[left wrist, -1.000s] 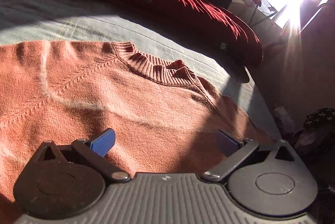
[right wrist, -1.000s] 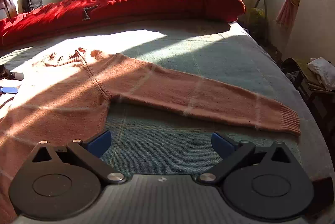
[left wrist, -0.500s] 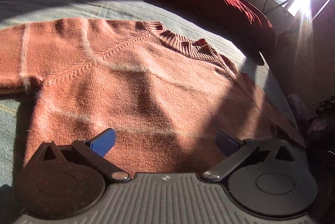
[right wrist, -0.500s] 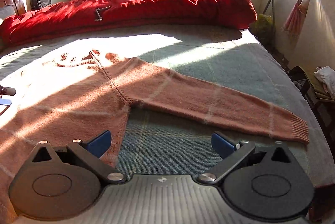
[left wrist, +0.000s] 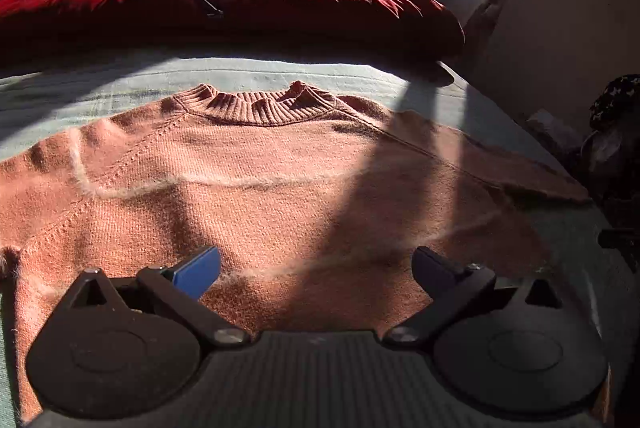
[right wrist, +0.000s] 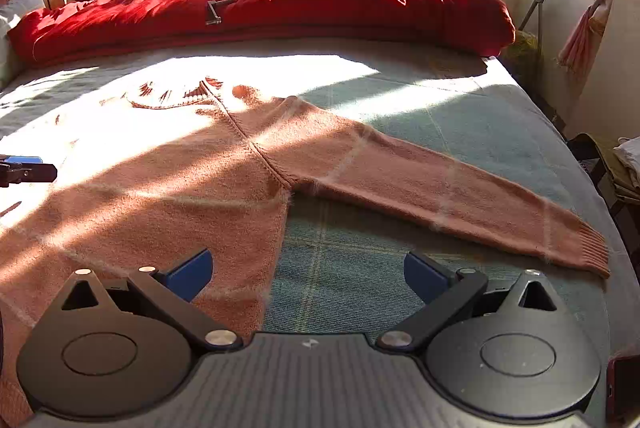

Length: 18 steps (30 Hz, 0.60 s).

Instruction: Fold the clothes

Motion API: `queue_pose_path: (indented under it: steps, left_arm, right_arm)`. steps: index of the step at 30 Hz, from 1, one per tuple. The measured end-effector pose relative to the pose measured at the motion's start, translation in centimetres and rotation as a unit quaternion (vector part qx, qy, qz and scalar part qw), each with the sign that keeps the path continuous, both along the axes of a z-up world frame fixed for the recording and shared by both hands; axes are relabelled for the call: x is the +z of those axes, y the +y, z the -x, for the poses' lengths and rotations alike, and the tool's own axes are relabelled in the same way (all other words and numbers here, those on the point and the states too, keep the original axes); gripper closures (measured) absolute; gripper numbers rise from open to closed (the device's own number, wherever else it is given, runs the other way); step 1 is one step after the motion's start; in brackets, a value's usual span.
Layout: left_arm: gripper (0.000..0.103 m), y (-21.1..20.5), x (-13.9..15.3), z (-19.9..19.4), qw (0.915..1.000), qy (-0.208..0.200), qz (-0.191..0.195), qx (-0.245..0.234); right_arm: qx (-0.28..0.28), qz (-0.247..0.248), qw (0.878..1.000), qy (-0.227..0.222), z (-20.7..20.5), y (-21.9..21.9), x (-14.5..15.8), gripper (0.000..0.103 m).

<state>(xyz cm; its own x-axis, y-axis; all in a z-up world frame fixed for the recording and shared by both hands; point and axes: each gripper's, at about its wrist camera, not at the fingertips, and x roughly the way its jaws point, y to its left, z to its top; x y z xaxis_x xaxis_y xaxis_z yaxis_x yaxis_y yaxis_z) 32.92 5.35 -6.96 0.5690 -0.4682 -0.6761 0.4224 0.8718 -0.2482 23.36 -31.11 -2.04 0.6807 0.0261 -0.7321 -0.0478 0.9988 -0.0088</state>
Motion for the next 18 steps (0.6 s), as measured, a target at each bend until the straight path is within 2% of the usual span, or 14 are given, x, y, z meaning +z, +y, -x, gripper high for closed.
queue_pose_path:
  steps: [3, 5, 10, 12, 15, 18]
  left_arm:
    - [0.002, -0.8, -1.9, -1.1, 0.9996, 0.020, -0.019, -0.012]
    - [0.002, -0.8, -2.0, -1.5, 0.9993, 0.019, -0.031, -0.012]
    - [0.001, -1.0, 0.2, -1.7, 0.9998, 0.013, 0.001, -0.018]
    - [0.001, -1.6, -0.7, -2.5, 0.9995, 0.026, -0.009, -0.012]
    - [0.001, -2.5, -2.4, -3.9, 0.9991, 0.021, -0.036, -0.004]
    - [0.001, -3.0, -1.8, -5.7, 0.9983, 0.022, -0.052, 0.017]
  right_arm:
    - [-0.009, -0.001, 1.000, 0.005, 0.3, -0.3, -0.4, 0.000]
    - [-0.014, -0.001, 1.000, 0.009, 0.5, -0.6, -0.6, 0.000]
    - [-0.025, -0.006, 1.000, 0.012, 0.9, -1.3, -1.0, 0.000]
    - [-0.025, -0.009, 1.000, 0.011, 0.9, -1.5, -1.0, 0.000]
    - [-0.018, -0.009, 1.000, 0.012, 0.7, -1.4, -1.1, 0.000]
    - [-0.007, -0.010, 1.000, 0.012, 0.6, -1.2, -1.2, 0.000]
